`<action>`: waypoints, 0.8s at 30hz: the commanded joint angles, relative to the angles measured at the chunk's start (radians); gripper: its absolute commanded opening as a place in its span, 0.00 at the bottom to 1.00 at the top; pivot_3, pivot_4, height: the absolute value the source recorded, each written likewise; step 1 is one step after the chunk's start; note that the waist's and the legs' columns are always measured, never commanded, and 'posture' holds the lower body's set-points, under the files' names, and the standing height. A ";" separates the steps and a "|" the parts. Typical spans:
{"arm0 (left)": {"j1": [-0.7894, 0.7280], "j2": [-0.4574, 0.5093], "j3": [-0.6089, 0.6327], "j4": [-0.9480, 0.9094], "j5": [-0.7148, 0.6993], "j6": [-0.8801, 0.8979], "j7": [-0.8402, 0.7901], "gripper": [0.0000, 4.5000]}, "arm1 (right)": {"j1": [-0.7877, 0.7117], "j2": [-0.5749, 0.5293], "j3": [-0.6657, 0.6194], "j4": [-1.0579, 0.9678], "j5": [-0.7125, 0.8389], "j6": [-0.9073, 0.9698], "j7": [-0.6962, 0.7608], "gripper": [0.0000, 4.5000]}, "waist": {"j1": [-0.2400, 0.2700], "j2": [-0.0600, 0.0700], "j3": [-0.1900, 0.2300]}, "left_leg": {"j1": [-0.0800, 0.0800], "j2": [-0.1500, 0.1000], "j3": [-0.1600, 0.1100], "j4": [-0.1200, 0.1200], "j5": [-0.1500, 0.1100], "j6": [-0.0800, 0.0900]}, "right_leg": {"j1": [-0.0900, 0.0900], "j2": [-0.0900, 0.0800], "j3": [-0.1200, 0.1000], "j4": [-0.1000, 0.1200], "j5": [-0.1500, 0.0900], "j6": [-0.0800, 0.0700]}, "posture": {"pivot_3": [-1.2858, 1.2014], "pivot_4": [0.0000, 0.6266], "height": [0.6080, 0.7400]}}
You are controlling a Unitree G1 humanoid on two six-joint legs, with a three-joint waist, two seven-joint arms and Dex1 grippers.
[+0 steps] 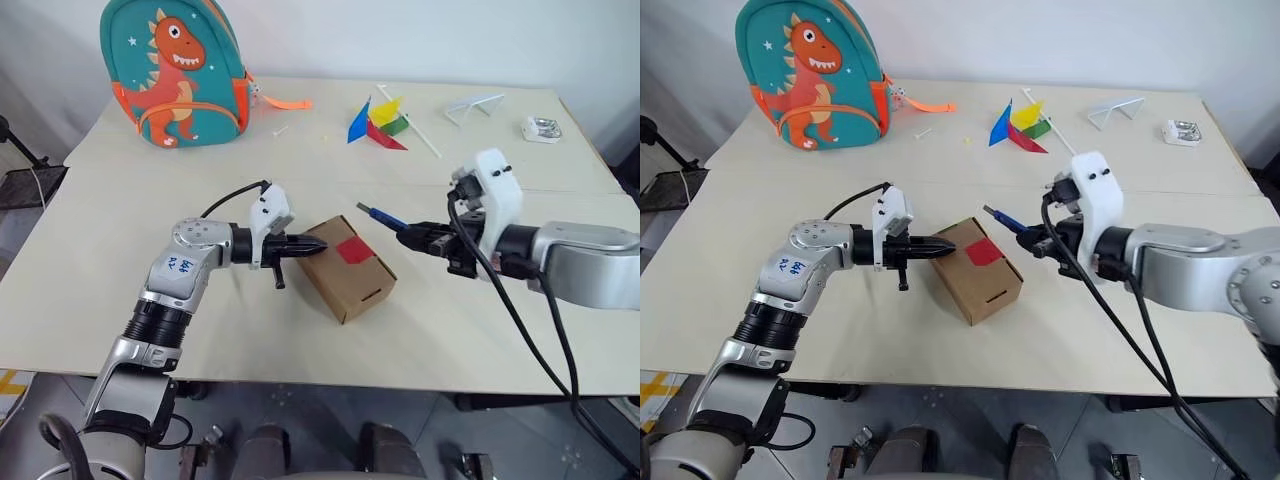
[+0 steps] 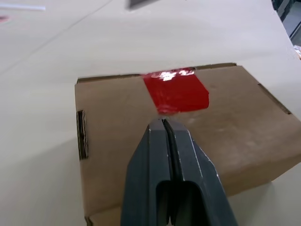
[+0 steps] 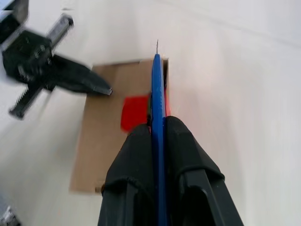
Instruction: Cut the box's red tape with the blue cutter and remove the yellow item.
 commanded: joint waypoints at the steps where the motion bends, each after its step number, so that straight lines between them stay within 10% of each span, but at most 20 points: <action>1: -0.001 0.015 0.004 -0.043 0.003 0.029 0.005 0.00 | -0.053 0.041 0.018 0.025 -0.043 0.044 0.001 0.02 | -0.001 0.000 0.000 | 0.000 0.000 0.000 0.000 0.000 0.000 | 0.000 0.000 0.000 0.000 0.000 0.000 | 0.52 0.24 1.00; 24: 0.053 0.016 -0.029 -0.121 0.017 0.103 0.040 0.00 | -0.128 0.157 0.062 0.141 -0.030 0.229 -0.080 0.02 | -0.001 0.000 0.000 | 0.001 0.000 0.001 0.000 0.000 0.000 | 0.000 0.000 0.000 0.001 0.000 0.000 | 0.52 0.24 1.00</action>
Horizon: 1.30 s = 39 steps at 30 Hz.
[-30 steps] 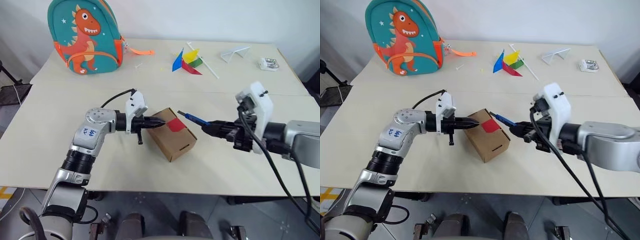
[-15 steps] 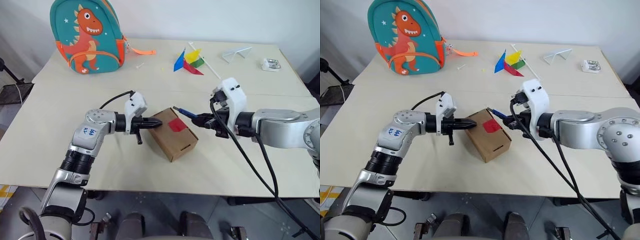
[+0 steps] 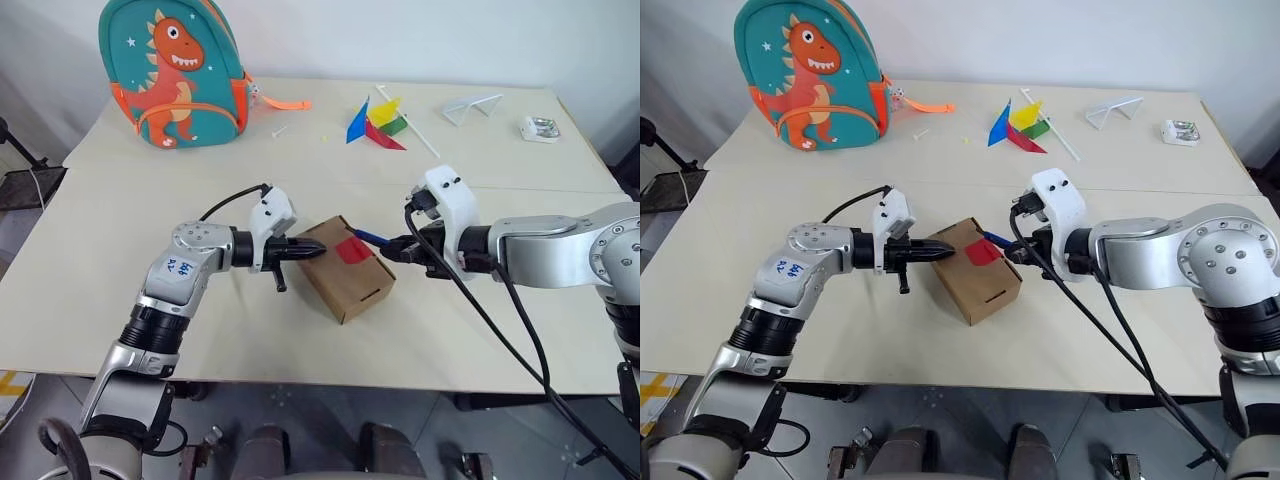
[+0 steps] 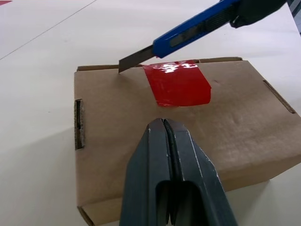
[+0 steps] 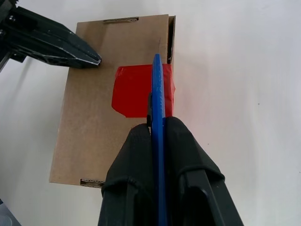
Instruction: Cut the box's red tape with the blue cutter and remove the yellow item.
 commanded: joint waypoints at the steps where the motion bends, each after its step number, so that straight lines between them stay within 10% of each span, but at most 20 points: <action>1: 0.023 0.006 -0.019 -0.023 0.008 0.013 -0.004 0.00 | 0.004 0.007 -0.021 -0.007 0.021 -0.001 -0.025 0.02 | 0.000 0.000 0.000 | 0.000 0.000 0.000 0.000 0.000 0.000 | 0.000 0.000 0.000 0.000 0.000 0.000 | 0.52 0.24 1.00; 39: 0.041 0.028 -0.026 -0.058 0.007 0.049 -0.012 0.00 | 0.041 0.115 -0.081 0.006 -0.090 -0.010 -0.011 0.02 | -0.001 0.000 0.000 | 0.000 0.000 0.000 0.000 0.000 0.000 | 0.000 0.000 0.000 0.000 0.000 0.000 | 0.52 0.24 1.00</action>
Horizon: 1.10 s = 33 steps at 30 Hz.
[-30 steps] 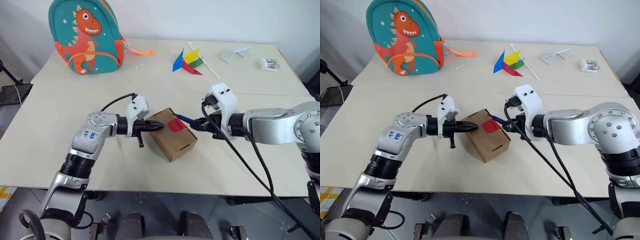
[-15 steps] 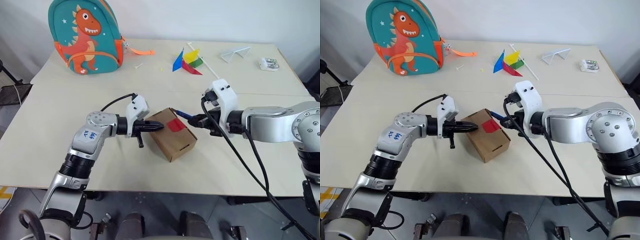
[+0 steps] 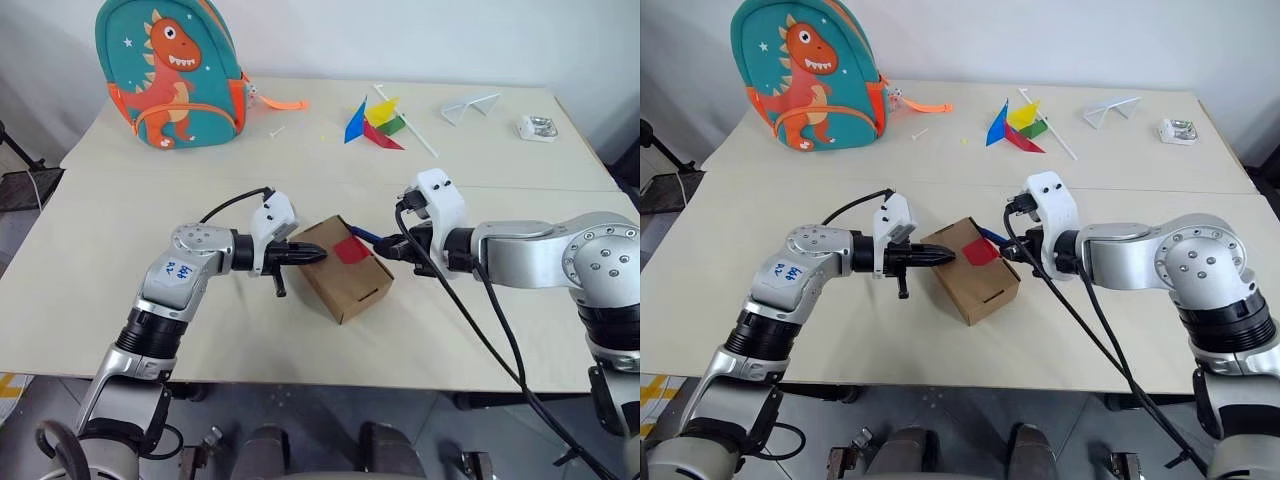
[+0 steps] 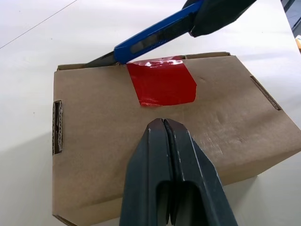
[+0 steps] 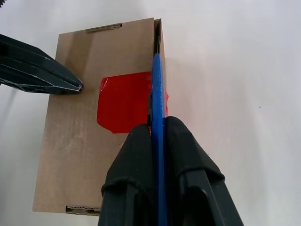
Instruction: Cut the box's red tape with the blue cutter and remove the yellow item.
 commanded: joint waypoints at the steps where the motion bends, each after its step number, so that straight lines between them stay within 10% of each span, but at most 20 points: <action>1: 0.025 0.013 -0.017 -0.004 0.008 0.012 -0.007 0.00 | 0.003 0.005 -0.049 -0.030 0.007 0.000 -0.002 0.02 | 0.000 0.000 0.000 | 0.000 0.000 0.000 0.000 0.000 0.000 | 0.000 0.000 0.000 0.000 0.000 0.000 | 0.52 0.24 1.00; 33: 0.076 -0.051 -0.058 -0.029 0.015 0.065 0.056 0.00 | -0.005 -0.088 0.068 0.040 0.342 0.002 -0.145 0.02 | 0.000 0.000 0.000 | 0.001 0.000 0.001 0.000 0.000 0.000 | 0.000 0.000 0.000 0.000 0.000 0.000 | 0.52 0.24 1.00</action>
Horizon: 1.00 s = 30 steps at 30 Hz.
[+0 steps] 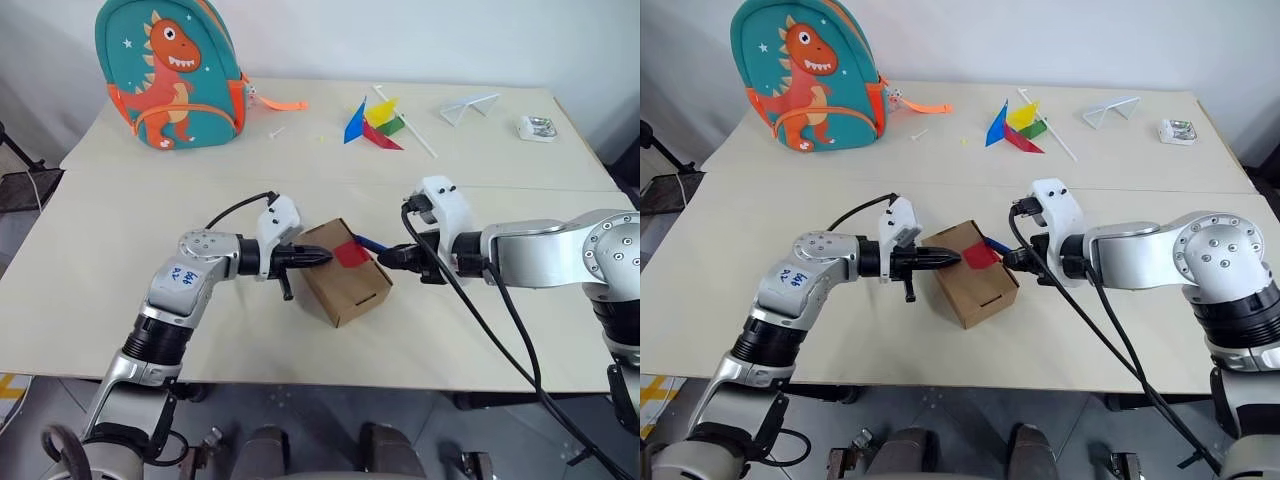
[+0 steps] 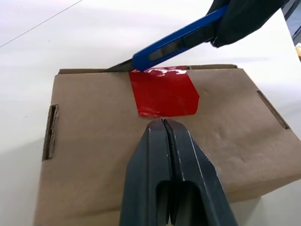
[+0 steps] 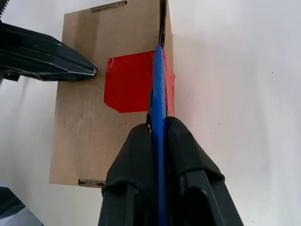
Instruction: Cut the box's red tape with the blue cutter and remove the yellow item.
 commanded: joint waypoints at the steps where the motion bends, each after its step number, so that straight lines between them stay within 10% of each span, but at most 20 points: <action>1: 0.046 -0.006 -0.057 0.014 0.020 0.031 0.005 0.00 | 0.017 -0.001 0.010 -0.005 0.046 0.008 0.016 0.02 | 0.000 0.000 0.000 | 0.000 0.000 0.000 0.000 0.000 0.000 | 0.000 0.000 0.000 0.000 0.000 0.000 | 0.52 0.24 1.00; 30: 0.055 0.011 -0.099 0.035 0.064 0.014 0.008 0.00 | -0.113 -0.034 0.052 0.159 0.046 0.144 0.100 0.02 | 0.001 0.001 -0.001 | 0.001 0.000 0.001 0.000 0.000 0.000 | 0.001 0.000 0.000 -0.001 0.000 0.000 | 0.52 0.24 1.00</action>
